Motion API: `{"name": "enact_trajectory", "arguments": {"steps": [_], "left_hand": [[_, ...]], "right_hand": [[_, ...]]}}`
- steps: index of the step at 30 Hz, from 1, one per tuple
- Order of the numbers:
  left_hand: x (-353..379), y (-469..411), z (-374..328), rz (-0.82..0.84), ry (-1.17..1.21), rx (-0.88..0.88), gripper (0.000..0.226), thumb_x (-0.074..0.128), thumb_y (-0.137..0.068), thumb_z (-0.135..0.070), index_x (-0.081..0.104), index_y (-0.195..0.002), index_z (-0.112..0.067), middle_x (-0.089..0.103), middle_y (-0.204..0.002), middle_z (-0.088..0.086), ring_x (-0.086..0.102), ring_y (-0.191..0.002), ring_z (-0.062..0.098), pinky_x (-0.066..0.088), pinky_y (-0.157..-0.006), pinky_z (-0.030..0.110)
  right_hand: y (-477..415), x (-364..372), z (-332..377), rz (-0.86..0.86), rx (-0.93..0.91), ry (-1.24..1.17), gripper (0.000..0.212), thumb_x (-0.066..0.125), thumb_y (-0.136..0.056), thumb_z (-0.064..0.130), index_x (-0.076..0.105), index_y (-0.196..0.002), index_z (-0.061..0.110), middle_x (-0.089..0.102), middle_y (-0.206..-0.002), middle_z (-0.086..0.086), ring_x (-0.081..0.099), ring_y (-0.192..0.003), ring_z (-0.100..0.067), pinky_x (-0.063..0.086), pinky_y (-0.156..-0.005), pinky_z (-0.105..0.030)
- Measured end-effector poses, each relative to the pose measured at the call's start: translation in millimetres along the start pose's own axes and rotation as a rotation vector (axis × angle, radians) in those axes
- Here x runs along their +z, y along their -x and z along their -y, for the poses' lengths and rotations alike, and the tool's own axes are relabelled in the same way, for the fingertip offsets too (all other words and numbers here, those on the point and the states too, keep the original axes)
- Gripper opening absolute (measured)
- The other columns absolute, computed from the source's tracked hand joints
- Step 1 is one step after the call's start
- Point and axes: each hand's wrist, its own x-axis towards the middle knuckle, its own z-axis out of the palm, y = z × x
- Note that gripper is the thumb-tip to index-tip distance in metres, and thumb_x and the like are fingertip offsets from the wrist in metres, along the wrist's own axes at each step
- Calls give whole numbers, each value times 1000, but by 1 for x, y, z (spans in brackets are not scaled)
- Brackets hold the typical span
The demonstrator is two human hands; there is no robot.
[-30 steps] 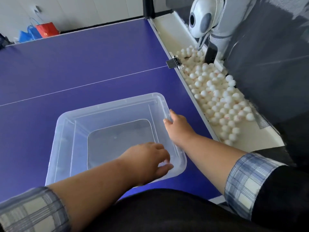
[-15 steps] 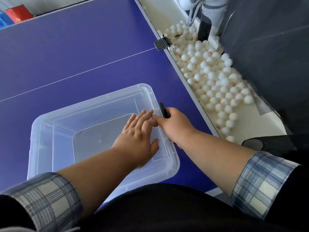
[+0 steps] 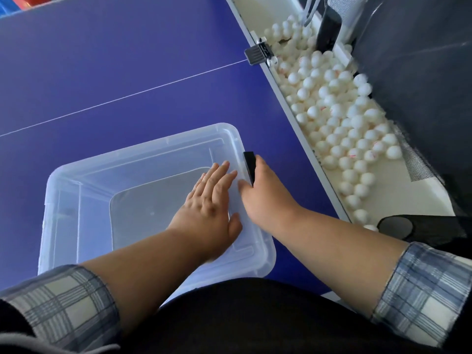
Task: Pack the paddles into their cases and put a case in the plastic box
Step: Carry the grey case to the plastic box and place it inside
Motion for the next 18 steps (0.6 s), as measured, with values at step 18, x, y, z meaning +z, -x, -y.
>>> {"name": "enact_trajectory", "arguments": {"steps": [18], "left_hand": [[-3,-4,2,38,-54,95,65,25,-98,-46,5,-157,-25,2,-166,8,-9,-150,18,-11,-118,34]], "right_hand": [[13,21,0,-67,-204,493,76,40,-105,21,-15,-157,16,-17,-168,-3,-6,-155,-18,10,-124,-36]]}}
